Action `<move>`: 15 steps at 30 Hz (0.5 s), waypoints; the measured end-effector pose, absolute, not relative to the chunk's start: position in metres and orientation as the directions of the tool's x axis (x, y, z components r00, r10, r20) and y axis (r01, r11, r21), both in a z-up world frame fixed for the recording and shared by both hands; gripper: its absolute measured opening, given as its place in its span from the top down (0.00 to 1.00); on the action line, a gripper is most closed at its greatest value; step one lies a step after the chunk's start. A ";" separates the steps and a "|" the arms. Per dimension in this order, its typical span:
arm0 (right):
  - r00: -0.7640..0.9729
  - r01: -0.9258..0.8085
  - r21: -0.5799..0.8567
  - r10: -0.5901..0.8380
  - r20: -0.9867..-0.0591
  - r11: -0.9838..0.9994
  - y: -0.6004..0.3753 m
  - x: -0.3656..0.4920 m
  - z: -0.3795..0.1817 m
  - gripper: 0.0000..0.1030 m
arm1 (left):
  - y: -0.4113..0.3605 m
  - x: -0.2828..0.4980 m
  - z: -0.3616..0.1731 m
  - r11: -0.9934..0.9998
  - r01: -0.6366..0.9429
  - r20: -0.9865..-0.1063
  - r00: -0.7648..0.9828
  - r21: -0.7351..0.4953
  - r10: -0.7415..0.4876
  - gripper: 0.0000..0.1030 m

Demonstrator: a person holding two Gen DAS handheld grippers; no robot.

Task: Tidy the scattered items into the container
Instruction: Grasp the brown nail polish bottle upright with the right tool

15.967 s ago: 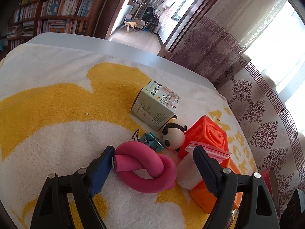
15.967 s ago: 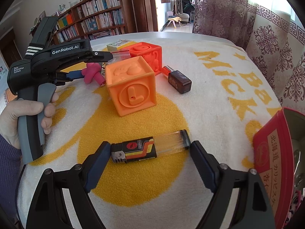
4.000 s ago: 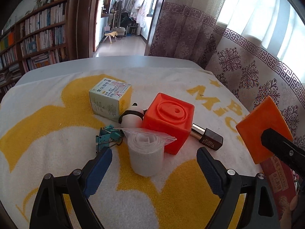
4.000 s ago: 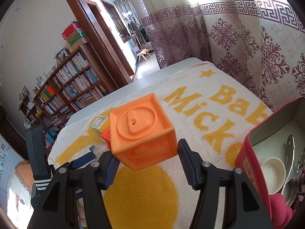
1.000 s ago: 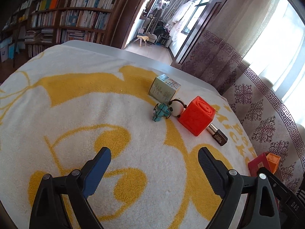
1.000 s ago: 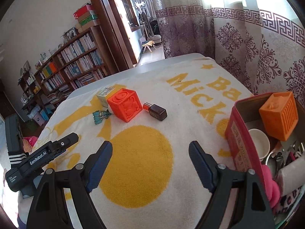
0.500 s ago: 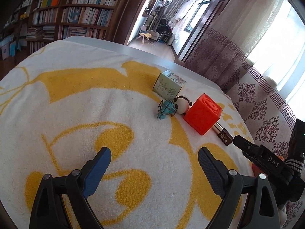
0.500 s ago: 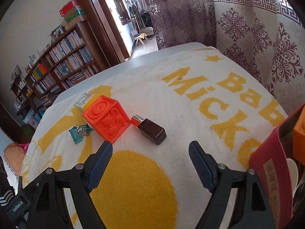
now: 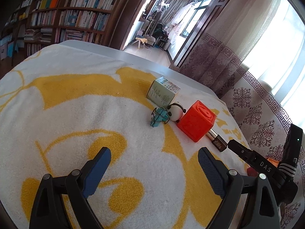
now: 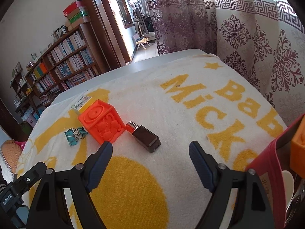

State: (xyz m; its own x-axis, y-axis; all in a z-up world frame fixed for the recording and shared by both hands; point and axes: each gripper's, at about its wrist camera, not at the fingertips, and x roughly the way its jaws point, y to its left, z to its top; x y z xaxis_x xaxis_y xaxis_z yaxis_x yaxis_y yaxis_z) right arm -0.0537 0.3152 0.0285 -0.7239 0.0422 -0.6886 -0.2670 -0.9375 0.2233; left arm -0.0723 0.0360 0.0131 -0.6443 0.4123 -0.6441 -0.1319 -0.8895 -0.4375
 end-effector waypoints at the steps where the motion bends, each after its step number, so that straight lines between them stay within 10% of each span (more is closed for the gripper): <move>1: -0.724 -0.258 0.219 0.039 -0.688 -0.941 0.314 -0.054 0.029 0.18 | 0.035 -0.073 0.013 -0.889 -0.129 -0.646 -0.643 -0.440 0.413 0.09; 8: -0.693 -0.235 0.258 -0.025 -0.720 -0.937 0.317 -0.060 0.020 0.47 | 0.039 -0.073 0.012 -0.888 -0.137 -0.653 -0.630 -0.440 0.421 0.09; 15: -0.638 -0.221 0.198 -0.012 -0.770 -0.955 0.320 -0.080 0.020 0.49 | 0.039 -0.071 0.012 -0.884 -0.141 -0.660 -0.616 -0.446 0.431 0.09</move>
State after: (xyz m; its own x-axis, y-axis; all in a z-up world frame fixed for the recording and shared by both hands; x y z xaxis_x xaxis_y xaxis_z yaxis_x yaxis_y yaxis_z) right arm -0.0796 0.3196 0.0202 -0.6382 -0.0116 -0.7698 -0.2212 -0.9549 0.1978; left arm -0.0714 0.0390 0.0121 -0.6156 0.4312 -0.6597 -0.1408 -0.8838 -0.4462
